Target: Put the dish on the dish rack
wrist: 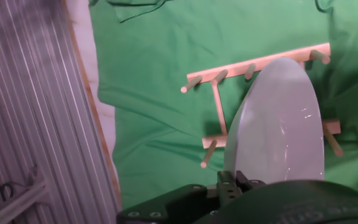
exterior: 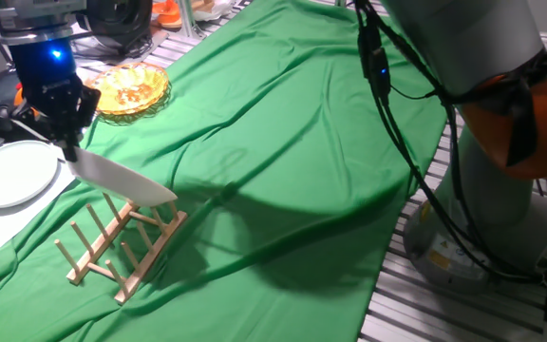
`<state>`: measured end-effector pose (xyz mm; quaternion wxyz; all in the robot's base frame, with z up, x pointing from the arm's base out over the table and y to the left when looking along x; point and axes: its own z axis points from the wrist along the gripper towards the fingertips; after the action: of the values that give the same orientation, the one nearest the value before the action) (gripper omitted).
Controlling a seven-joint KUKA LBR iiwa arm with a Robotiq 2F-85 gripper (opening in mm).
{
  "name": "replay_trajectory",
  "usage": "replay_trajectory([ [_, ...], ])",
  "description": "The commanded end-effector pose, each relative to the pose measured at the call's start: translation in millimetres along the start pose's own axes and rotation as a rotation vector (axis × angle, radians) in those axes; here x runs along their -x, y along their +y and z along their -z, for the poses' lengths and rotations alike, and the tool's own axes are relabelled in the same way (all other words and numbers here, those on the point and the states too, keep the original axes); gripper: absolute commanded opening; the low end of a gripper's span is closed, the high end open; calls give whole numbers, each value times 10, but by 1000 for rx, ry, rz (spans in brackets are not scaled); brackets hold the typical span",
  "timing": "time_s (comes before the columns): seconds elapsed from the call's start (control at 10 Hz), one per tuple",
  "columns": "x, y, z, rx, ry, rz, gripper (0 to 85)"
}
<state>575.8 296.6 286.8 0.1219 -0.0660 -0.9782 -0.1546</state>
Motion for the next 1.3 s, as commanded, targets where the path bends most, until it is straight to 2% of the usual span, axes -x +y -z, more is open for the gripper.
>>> replay_trajectory([
  [0.0,23,-4,-14,3,13,-5,0],
  [0.3,78,-10,-52,11,52,-9,0],
  [0.5,102,-56,-66,8,54,1,0],
  [0.6,121,-108,-82,18,56,8,0],
  [0.7,152,-152,-108,42,67,9,0],
  [1.0,204,-186,-150,59,81,2,0],
  [1.2,252,-194,-183,77,111,-17,0],
])
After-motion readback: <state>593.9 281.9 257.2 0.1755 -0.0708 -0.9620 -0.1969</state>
